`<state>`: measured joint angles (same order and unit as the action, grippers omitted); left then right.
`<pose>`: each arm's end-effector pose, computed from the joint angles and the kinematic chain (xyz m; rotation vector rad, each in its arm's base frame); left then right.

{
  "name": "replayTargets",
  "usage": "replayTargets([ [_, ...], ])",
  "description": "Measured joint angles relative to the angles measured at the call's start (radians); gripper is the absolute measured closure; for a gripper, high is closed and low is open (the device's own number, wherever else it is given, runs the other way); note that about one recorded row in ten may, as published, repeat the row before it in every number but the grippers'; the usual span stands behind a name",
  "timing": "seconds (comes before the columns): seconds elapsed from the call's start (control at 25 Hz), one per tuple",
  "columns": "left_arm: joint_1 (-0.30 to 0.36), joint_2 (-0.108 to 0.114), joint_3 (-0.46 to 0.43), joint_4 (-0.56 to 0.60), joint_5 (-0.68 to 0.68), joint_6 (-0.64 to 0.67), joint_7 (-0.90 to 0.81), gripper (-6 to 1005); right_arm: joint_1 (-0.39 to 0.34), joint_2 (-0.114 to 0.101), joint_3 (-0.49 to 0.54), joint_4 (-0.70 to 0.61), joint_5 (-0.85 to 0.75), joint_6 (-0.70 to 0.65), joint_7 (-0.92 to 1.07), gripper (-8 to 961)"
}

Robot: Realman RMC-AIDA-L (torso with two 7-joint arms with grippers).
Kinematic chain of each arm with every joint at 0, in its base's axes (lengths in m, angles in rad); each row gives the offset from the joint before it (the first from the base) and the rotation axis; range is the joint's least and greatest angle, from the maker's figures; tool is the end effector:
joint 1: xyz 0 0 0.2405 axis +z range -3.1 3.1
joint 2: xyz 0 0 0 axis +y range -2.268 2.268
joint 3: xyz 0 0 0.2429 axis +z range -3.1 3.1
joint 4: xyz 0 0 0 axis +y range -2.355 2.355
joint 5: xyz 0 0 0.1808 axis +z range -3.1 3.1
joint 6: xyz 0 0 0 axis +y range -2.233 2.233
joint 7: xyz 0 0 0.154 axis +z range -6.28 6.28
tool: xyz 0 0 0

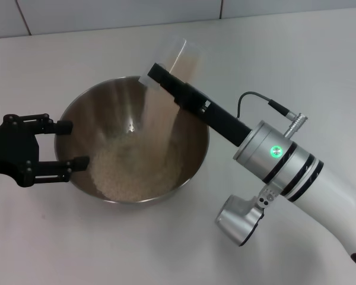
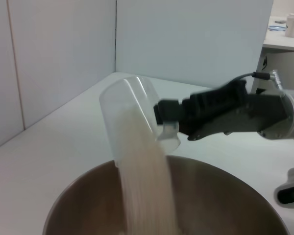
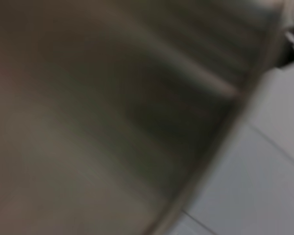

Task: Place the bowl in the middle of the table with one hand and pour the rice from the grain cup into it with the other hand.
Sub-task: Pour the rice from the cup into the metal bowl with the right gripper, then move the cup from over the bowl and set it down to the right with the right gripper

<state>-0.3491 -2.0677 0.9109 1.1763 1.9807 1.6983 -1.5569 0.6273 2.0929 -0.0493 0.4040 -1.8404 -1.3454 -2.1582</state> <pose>-0.2198 0.2769 0.0387 -2.8413 -0.3644 -0.4246 0.1652 0.2908 -0.0827 -1.0838 -1.6449 -0.3379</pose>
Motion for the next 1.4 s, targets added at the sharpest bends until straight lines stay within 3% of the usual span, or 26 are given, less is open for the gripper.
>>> replayTargets([
  [0.28,-0.007,0.0,0.0,-0.004,0.0,-0.001,0.0,245,0.008,0.0,0.011,0.022,-0.002,0.048,-0.308,901],
  [0.48,-0.011,0.0,0.0,-0.006,0.0,-0.002,0.0,245,0.008,-0.001,0.063,0.065,0.004,0.065,-0.286,895],
  [0.56,-0.011,0.0,0.0,-0.006,-0.001,-0.002,0.0,245,-0.02,-0.001,0.139,0.147,0.004,0.06,-0.153,893],
  [0.6,-0.011,0.0,0.0,-0.007,-0.001,-0.002,0.0,245,-0.053,-0.002,0.202,0.232,-0.002,0.054,0.021,891],
  [0.64,-0.011,0.0,0.0,-0.007,-0.001,-0.002,0.0,245,-0.053,-0.002,0.202,0.232,-0.002,0.054,0.021,890],
  [0.72,-0.011,0.0,0.0,-0.009,-0.001,-0.002,0.0,246,-0.086,-0.004,0.239,0.294,-0.003,0.043,0.208,888],
  [0.76,-0.011,0.0,0.0,-0.01,-0.001,-0.003,0.0,246,-0.112,-0.004,0.27,0.332,-0.002,0.031,0.392,887],
  [0.8,-0.011,0.0,0.0,-0.012,-0.001,-0.003,0.0,246,-0.112,-0.004,0.27,0.332,-0.002,0.031,0.392,885],
  [0.96,-0.012,0.0,0.0,-0.014,-0.001,-0.007,0.0,246,-0.176,-0.008,0.371,0.38,-0.004,-0.016,0.782,880],
  [1.16,-0.012,0.0,0.0,-0.017,-0.001,-0.009,0.001,246,-0.215,-0.011,0.52,0.258,-0.01,-0.071,1.368,874],
  [1.4,-0.011,0.0,0.01,-0.037,-0.001,-0.017,0.005,246,-0.143,-0.013,0.589,0.016,-0.012,0.121,1.797,867],
])
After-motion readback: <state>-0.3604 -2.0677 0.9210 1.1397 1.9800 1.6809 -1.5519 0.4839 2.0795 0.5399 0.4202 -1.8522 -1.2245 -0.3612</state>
